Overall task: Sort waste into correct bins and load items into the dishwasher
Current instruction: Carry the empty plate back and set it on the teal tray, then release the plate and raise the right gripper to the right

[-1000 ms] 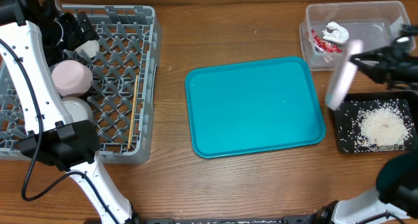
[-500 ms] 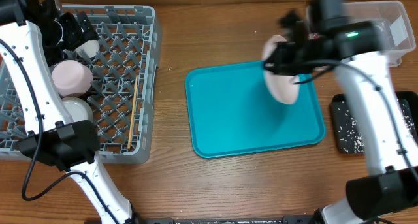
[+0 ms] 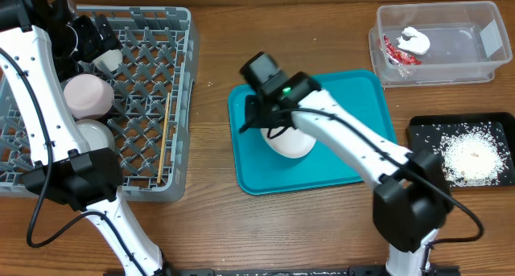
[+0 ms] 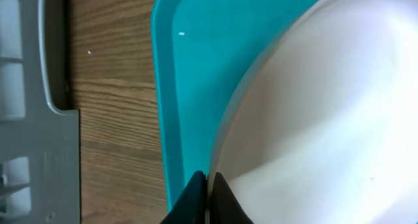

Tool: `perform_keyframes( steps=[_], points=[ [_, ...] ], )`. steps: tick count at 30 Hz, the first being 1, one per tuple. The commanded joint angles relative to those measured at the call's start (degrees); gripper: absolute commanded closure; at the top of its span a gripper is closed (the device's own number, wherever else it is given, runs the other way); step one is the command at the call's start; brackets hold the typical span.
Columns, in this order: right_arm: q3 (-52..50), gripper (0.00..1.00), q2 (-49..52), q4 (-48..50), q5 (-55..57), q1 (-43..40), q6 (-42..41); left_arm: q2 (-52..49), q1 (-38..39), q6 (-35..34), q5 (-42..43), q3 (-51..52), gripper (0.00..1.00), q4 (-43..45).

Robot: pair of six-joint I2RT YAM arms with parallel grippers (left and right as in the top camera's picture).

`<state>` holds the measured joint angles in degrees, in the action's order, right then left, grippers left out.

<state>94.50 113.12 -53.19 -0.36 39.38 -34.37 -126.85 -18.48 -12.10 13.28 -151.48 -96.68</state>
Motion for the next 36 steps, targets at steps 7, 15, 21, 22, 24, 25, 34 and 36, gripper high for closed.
perform_keyframes(
  steps=[7, 15, 21, 22, 24, 25, 34, 36],
  points=[
    [0.5, 0.19, -0.63, -0.63, 0.31, 1.33, -4.66, 1.84, 0.5, -0.59, -0.17, -0.07, 0.0, -0.11],
    [8.79, 0.0, -4.79, -11.69, 1.75, -0.68, -4.63, 1.84, 0.39, -0.61, -0.2, -0.07, 0.0, -0.11],
    [17.9, 0.0, -9.01, -21.92, 5.57, -10.73, -4.63, 1.84, 0.5, -0.61, -0.17, -0.07, 0.0, -0.11],
    [18.8, 0.0, -9.35, -23.26, 5.51, -13.0, -4.66, 1.84, 0.5, -0.61, -0.2, -0.07, 0.0, -0.11],
    [19.91, 0.0, -10.1, -26.03, 5.51, -18.82, -4.63, 1.84, 0.5, -0.61, -0.17, -0.07, 0.0, -0.11],
    [19.91, 0.0, -10.27, -26.93, 5.51, -21.38, -4.63, 1.84, 0.5, -0.59, -0.2, -0.07, 0.0, -0.11],
    [19.85, 0.0, -10.14, -27.96, 5.44, -41.13, -4.66, 1.84, 0.5, -0.59, -0.2, -0.07, 0.0, -0.11],
    [19.85, 0.0, -10.14, -27.96, 5.44, -43.82, -4.66, 1.84, 0.5, -0.59, -0.17, -0.07, 0.0, -0.11]
  ],
)
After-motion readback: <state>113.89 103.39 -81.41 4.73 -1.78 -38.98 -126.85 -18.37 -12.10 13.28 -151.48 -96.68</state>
